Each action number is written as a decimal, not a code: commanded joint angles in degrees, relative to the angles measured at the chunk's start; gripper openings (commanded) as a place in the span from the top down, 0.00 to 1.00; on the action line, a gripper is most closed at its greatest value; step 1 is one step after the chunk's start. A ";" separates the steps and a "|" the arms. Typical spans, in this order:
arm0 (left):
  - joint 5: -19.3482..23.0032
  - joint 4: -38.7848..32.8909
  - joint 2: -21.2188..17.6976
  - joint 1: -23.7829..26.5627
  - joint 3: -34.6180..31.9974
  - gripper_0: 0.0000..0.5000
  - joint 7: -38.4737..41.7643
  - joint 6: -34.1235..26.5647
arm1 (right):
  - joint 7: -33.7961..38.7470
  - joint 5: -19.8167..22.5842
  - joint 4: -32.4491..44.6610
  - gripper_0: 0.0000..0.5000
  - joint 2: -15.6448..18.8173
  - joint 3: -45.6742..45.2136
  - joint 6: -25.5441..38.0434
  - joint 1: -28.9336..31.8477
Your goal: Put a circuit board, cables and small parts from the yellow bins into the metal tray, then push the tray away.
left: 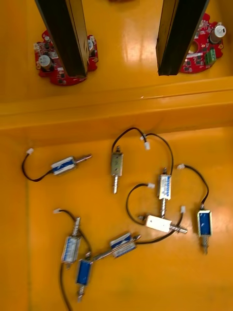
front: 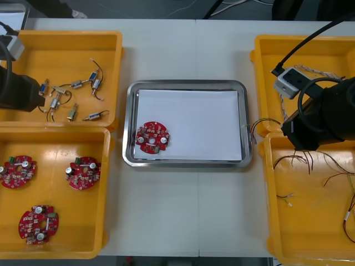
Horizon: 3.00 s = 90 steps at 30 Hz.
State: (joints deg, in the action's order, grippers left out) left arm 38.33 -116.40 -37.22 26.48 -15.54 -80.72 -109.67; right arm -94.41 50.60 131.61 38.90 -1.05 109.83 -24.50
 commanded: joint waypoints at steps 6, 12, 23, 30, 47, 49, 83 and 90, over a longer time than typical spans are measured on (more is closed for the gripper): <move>-2.65 11.02 -2.95 1.56 -1.60 0.17 -1.45 2.00 | -16.69 1.00 -5.84 1.00 -0.58 4.66 -3.66 -5.82; -3.88 15.94 -2.95 4.46 -0.64 0.18 -4.88 3.85 | -20.91 1.08 -10.06 1.00 0.39 10.11 -7.87 -9.07; -4.93 19.37 -2.86 9.20 4.64 0.20 -4.79 7.27 | -20.64 -1.64 -12.87 1.00 1.89 22.06 -13.41 -15.66; -5.55 21.65 -2.77 10.43 8.07 0.22 -4.27 11.40 | -20.56 -2.17 -15.60 1.00 1.89 28.39 -16.75 -18.56; -11.97 24.82 5.23 11.23 12.28 0.24 -1.89 11.76 | -20.47 -6.30 -21.40 1.00 1.62 39.81 -28.09 -19.35; -12.23 24.91 5.58 11.23 12.28 0.24 -1.72 11.93 | -20.73 -6.65 -22.80 1.00 1.18 40.52 -29.41 -19.35; -15.04 30.09 8.39 10.35 15.89 0.26 -2.86 20.02 | -20.12 -8.85 -33.00 0.95 -5.94 45.44 -32.22 -22.87; -14.87 30.09 8.13 9.20 15.89 0.26 -3.74 21.60 | -20.03 -9.02 -33.00 0.44 -5.85 45.44 -32.31 -22.87</move>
State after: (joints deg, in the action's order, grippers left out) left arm 23.78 -85.78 -29.48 35.38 -0.30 -80.79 -88.88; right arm -115.41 41.14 98.08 33.87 43.80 77.30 -45.14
